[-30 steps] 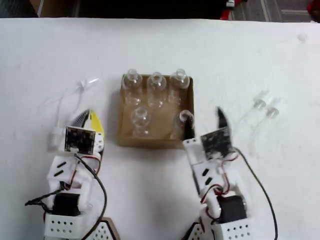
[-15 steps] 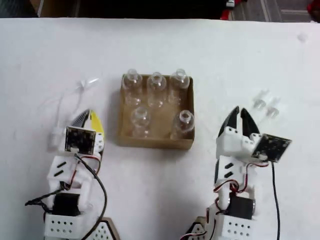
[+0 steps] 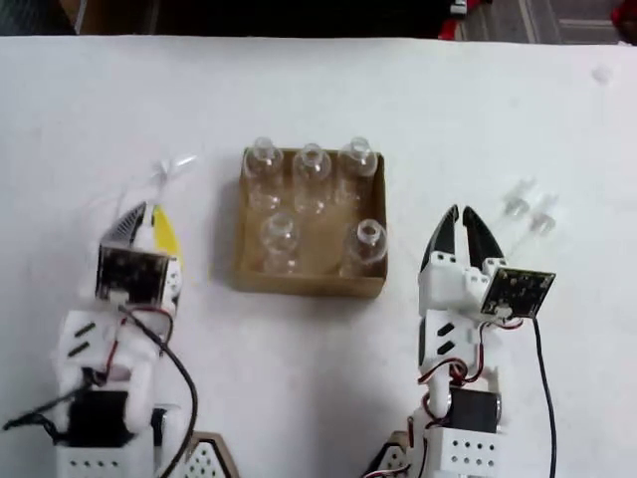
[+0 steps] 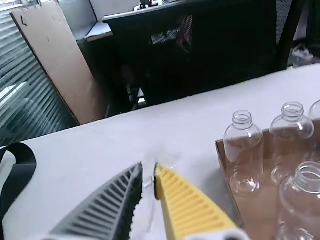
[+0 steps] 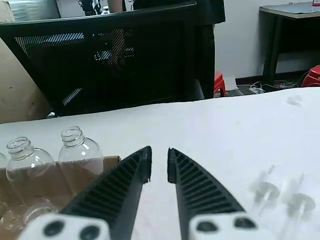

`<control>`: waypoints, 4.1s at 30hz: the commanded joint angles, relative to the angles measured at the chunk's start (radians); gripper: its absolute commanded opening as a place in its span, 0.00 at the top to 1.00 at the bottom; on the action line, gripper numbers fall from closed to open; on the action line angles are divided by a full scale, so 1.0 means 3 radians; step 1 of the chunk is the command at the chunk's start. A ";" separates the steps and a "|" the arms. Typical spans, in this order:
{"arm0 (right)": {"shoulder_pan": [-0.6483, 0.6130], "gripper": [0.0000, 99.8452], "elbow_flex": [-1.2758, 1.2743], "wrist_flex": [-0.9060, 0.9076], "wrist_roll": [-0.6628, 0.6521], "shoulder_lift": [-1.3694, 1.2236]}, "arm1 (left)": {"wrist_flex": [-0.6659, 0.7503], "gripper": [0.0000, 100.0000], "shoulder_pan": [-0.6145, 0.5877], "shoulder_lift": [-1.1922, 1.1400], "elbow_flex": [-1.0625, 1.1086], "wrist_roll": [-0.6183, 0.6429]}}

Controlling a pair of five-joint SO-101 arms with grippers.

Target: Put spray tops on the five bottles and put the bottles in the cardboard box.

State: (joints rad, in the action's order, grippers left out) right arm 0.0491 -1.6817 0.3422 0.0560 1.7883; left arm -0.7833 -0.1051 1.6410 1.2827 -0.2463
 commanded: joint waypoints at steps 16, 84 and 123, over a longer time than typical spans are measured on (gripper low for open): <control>-0.0059 0.96 -0.0026 0.0018 -0.0066 0.0028 | -0.1800 0.95 -0.0279 -0.5680 -0.5017 -0.1565; -0.0350 0.96 -0.0026 0.0156 -0.0537 0.0023 | -0.3340 0.84 -0.0074 -0.9572 -0.9789 -0.1724; -0.0350 0.96 -0.0026 0.0156 -0.0537 0.0023 | -0.3156 0.95 0.0090 -0.9787 -0.9221 -0.1851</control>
State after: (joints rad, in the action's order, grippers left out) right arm -0.0476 -1.6817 0.3867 -0.0898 1.7883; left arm -1.7392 -0.0913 -1.3280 -1.4714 -0.7940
